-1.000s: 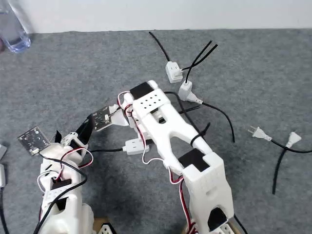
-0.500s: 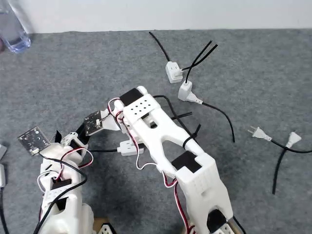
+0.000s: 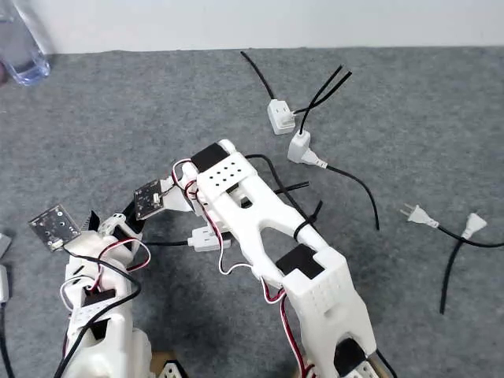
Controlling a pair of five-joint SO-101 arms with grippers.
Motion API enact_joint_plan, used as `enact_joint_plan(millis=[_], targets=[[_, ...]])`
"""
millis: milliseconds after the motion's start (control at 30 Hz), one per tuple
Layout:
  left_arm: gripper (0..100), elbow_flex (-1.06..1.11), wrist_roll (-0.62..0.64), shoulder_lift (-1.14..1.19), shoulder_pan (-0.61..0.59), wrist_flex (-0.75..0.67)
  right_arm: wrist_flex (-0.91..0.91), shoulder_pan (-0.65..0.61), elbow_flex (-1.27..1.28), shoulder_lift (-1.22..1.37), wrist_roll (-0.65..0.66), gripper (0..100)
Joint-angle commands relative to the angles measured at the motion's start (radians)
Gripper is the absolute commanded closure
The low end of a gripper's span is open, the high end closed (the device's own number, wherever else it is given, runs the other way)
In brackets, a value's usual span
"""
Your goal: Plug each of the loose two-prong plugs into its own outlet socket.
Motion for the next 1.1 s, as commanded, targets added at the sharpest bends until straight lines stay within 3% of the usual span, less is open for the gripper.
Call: enact_joint_plan(millis=[0,133,300,600,800,1067], targets=[[54,-0.004,0.006,-0.008,-0.006,-0.026,-0.035,-0.068,0.008,0.091,-0.014,99.0],[54,-0.004,0.006,-0.008,-0.006,-0.026,-0.027,-0.070,0.009,0.090,-0.015,99.0],[54,-0.005,0.006,-0.008,-0.006,-0.026,-0.027,-0.073,-0.008,0.056,-0.107,97.2],[54,-0.005,0.006,-0.008,-0.006,-0.026,-0.010,-0.074,-0.008,-0.018,-0.187,71.9],[54,-0.001,0.009,-0.008,-0.028,-0.086,0.061,-0.096,-0.008,-0.082,-0.195,71.7],[54,0.012,0.124,-0.008,-0.193,-0.265,0.073,-0.096,-0.008,-0.105,-0.196,71.7]])
